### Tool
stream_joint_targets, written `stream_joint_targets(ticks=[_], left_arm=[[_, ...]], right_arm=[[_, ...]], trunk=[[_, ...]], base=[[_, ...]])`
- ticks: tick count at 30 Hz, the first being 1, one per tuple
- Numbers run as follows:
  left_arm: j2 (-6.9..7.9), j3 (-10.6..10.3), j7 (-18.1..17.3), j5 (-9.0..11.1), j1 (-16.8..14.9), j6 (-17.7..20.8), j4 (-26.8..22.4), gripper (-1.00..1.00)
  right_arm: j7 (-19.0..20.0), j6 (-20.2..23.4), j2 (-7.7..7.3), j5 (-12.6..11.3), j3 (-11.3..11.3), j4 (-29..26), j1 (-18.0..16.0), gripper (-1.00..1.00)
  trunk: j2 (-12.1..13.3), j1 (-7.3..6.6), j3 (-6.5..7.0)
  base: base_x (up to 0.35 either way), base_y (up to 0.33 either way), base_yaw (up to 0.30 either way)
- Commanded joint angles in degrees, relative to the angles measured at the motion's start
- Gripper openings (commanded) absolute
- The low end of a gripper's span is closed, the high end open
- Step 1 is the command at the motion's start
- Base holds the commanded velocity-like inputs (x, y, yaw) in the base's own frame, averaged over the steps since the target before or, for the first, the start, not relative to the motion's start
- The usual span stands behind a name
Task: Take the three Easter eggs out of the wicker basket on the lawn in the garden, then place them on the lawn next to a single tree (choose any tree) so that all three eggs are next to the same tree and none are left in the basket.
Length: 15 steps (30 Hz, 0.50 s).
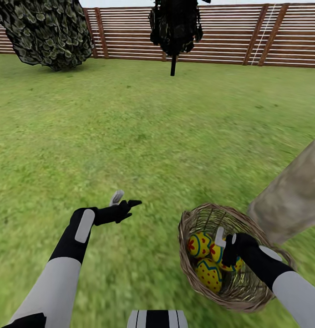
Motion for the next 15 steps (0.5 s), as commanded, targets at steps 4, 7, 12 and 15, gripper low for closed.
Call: stream_joint_targets(ticks=[4, 7, 12, 15], left_arm=[[-0.07, 0.2, -0.5, -0.6, 0.0, 0.3, 0.0, 1.00], [-0.07, 0.2, -0.4, -0.6, 0.0, 0.3, 0.0, 1.00], [-0.01, 0.2, -0.3, -0.6, 0.0, 0.3, 0.0, 1.00], [-0.02, 0.2, -0.2, -0.6, 0.0, 0.4, 0.1, 1.00]], right_arm=[[0.4, 0.1, -0.05, 0.5, 0.1, -0.1, 0.0, -1.00], [0.4, 0.1, -0.11, 0.5, 0.1, -0.3, 0.0, -1.00], [3.4, 0.3, -0.29, 0.5, -0.1, -1.0, 0.0, -1.00], [7.6, 0.3, -0.36, 0.5, -1.2, -2.3, 0.0, -1.00]], trunk=[[0.0, -0.11, 0.85], [0.1, -0.19, 1.51], [0.1, -0.32, 2.62], [0.2, -0.39, 3.28]], base=[[0.000, 0.000, 0.000], [0.000, 0.000, 0.000], [0.000, 0.000, 0.000], [0.000, 0.000, 0.000]])
